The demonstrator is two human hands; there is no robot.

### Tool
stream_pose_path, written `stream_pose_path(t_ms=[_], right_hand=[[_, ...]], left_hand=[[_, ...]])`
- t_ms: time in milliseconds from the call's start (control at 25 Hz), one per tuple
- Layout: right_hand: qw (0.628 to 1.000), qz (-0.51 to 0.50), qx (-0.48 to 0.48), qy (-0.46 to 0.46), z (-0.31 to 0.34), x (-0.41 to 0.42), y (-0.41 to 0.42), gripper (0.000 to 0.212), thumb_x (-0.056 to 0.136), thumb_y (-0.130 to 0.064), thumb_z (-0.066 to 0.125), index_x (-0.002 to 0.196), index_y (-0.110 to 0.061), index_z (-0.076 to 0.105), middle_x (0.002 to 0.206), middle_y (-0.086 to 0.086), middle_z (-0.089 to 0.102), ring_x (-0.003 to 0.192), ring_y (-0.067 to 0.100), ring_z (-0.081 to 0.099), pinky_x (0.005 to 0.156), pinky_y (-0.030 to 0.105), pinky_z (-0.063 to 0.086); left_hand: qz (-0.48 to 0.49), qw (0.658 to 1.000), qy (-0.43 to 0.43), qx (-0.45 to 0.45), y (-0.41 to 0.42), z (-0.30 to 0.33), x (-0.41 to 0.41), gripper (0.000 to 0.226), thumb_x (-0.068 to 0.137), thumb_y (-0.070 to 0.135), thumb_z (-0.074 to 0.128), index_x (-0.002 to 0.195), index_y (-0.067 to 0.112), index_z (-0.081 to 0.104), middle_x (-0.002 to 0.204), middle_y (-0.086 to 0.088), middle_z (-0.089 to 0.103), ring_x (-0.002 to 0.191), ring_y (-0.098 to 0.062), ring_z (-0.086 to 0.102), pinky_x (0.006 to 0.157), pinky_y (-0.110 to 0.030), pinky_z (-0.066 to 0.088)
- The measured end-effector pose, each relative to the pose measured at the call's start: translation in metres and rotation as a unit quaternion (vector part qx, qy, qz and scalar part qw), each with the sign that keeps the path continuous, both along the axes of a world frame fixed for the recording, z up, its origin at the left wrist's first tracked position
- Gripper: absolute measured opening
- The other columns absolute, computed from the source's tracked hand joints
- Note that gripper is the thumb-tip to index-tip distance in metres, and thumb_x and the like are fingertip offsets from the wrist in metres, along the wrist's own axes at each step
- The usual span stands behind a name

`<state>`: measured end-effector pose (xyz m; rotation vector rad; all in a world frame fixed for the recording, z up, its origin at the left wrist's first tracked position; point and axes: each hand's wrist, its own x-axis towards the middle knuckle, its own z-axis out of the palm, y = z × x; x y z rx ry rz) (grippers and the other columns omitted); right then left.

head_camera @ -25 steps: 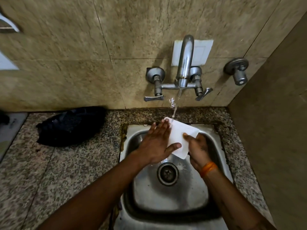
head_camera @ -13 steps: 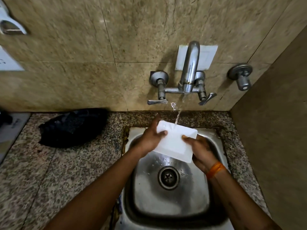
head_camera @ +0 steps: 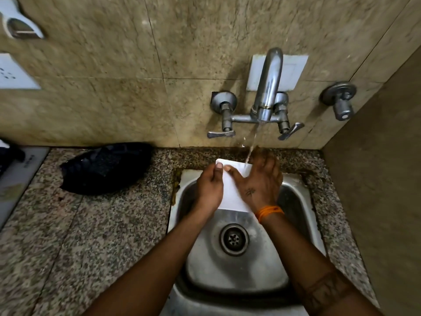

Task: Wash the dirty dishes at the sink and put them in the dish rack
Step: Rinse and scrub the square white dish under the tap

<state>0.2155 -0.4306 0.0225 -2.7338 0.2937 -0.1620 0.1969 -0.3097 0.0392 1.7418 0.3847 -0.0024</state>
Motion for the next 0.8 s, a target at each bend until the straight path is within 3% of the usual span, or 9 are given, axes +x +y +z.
stream_pose_path(t_ms=[80, 160, 320, 400, 520, 640, 680, 800], right_hand=[[0.999, -0.044, 0.013, -0.021, 0.001, -0.001, 0.001, 0.099, 0.088, -0.082, 0.04, 0.157, -0.012, 0.029, 0.164, 0.021, 0.026, 0.151, 0.042, 0.022, 0.119, 0.058, 0.026], [0.998, -0.015, 0.033, -0.043, -0.004, -0.017, 0.007, 0.087, 0.098, -0.067, 0.036, 0.159, -0.006, 0.026, 0.167, 0.021, 0.02, 0.155, 0.038, 0.016, 0.122, 0.055, 0.023], [0.962, 0.253, 0.099, -0.008, -0.009, -0.06, 0.007, 0.061, 0.106, -0.04, 0.029, 0.161, -0.013, 0.027, 0.169, 0.007, 0.02, 0.157, 0.019, 0.016, 0.126, 0.045, 0.02], [0.963, 0.266, 0.033, -0.017, -0.011, -0.051, -0.02, 0.064, 0.106, -0.047, 0.025, 0.161, -0.015, 0.027, 0.169, 0.004, 0.02, 0.156, 0.017, 0.017, 0.127, 0.045, 0.017], [0.977, 0.207, -0.056, 0.01, -0.002, -0.044, -0.041, 0.073, 0.103, -0.056, 0.016, 0.162, -0.012, 0.022, 0.17, 0.007, 0.013, 0.158, 0.025, 0.011, 0.128, 0.041, 0.009], [0.935, 0.354, -0.025, 0.011, 0.003, -0.066, -0.023, 0.074, 0.105, -0.059, 0.023, 0.163, -0.015, 0.015, 0.171, 0.005, 0.007, 0.159, 0.02, 0.004, 0.128, 0.038, 0.003], [0.93, 0.365, -0.032, 0.007, 0.002, -0.067, -0.025, 0.078, 0.103, -0.063, 0.024, 0.163, -0.015, 0.013, 0.171, 0.004, 0.005, 0.158, 0.018, 0.002, 0.128, 0.038, 0.002], [0.962, 0.264, -0.066, 0.003, 0.0, -0.051, -0.039, 0.091, 0.097, -0.064, 0.038, 0.163, -0.007, 0.009, 0.17, 0.011, 0.002, 0.158, 0.024, 0.003, 0.128, 0.047, 0.011]], left_hand=[[0.017, 1.0, -0.016, 0.016, -0.006, -0.003, 0.006, 0.033, 0.109, 0.03, 0.044, 0.122, 0.01, 0.067, 0.118, -0.003, 0.068, 0.107, -0.016, 0.059, 0.09, -0.026, 0.041], [0.042, 0.999, -0.012, 0.018, -0.011, -0.008, 0.009, 0.031, 0.109, 0.028, 0.045, 0.121, 0.009, 0.067, 0.121, -0.009, 0.07, 0.107, -0.019, 0.061, 0.089, -0.027, 0.042], [0.052, 0.998, 0.02, -0.007, -0.007, -0.01, 0.013, 0.031, 0.107, 0.031, 0.047, 0.127, 0.013, 0.063, 0.129, -0.013, 0.068, 0.118, -0.029, 0.063, 0.106, -0.044, 0.048], [0.045, 0.999, 0.027, -0.013, -0.006, -0.011, 0.01, 0.037, 0.108, 0.031, 0.047, 0.137, 0.013, 0.059, 0.14, -0.012, 0.063, 0.127, -0.028, 0.058, 0.112, -0.045, 0.043], [0.056, 0.998, 0.021, -0.017, -0.01, -0.009, 0.011, 0.042, 0.108, 0.034, 0.046, 0.143, 0.013, 0.055, 0.145, -0.01, 0.06, 0.13, -0.026, 0.056, 0.115, -0.042, 0.042], [0.072, 0.997, 0.006, -0.023, -0.012, -0.005, 0.017, 0.041, 0.108, 0.03, 0.047, 0.143, 0.011, 0.055, 0.142, -0.008, 0.061, 0.127, -0.02, 0.057, 0.109, -0.029, 0.042], [0.075, 0.997, 0.0, -0.023, -0.012, -0.005, 0.018, 0.039, 0.108, 0.031, 0.047, 0.14, 0.011, 0.057, 0.14, -0.009, 0.063, 0.125, -0.021, 0.059, 0.108, -0.031, 0.044], [0.073, 0.997, -0.019, 0.002, -0.018, -0.008, 0.018, 0.034, 0.106, 0.038, 0.045, 0.128, 0.016, 0.061, 0.127, -0.012, 0.069, 0.114, -0.031, 0.065, 0.103, -0.047, 0.051]])
